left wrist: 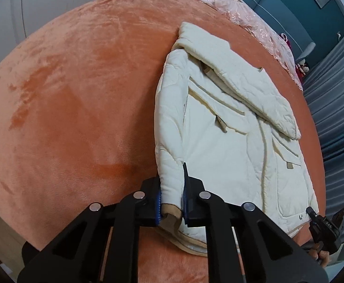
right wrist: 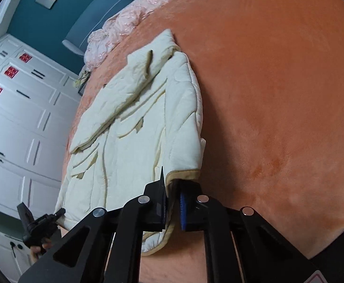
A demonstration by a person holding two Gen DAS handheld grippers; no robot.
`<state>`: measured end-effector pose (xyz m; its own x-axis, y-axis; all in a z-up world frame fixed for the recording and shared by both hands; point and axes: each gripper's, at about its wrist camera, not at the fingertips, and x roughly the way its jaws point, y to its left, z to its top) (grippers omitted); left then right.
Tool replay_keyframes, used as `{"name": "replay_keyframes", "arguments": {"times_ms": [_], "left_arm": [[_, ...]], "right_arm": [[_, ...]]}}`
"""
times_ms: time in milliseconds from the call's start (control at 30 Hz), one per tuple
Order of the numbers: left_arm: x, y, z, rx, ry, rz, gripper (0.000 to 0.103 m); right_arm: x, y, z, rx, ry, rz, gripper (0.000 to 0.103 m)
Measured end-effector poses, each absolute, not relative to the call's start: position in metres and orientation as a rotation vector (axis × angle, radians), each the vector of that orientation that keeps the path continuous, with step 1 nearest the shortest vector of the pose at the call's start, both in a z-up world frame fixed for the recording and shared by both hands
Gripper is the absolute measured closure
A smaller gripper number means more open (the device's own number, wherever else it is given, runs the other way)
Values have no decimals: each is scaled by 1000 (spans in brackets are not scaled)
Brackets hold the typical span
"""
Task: Fold large clothes
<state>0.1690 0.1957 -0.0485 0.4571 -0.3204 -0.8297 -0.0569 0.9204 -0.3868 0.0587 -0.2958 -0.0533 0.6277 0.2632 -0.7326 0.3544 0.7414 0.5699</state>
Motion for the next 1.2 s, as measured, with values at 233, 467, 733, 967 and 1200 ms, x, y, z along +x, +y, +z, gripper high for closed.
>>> {"name": "replay_keyframes", "arguments": {"times_ms": [233, 467, 733, 967, 1200], "left_arm": [[67, 213, -3, -215, 1149, -238, 94], [-58, 249, 21, -271, 1289, -242, 95], [26, 223, 91, -244, 955, -272, 96], [145, 196, 83, -237, 836, -123, 91], [190, 191, 60, -281, 855, -95, 76]], "right_arm": [[-33, -270, 2, 439, 1110, 52, 96], [-156, -248, 19, 434, 1367, 136, 96], [-58, -280, 96, 415, 906, 58, 96], [68, -312, 83, 552, 689, -47, 89], [74, -313, 92, 593, 479, -106, 43]]}}
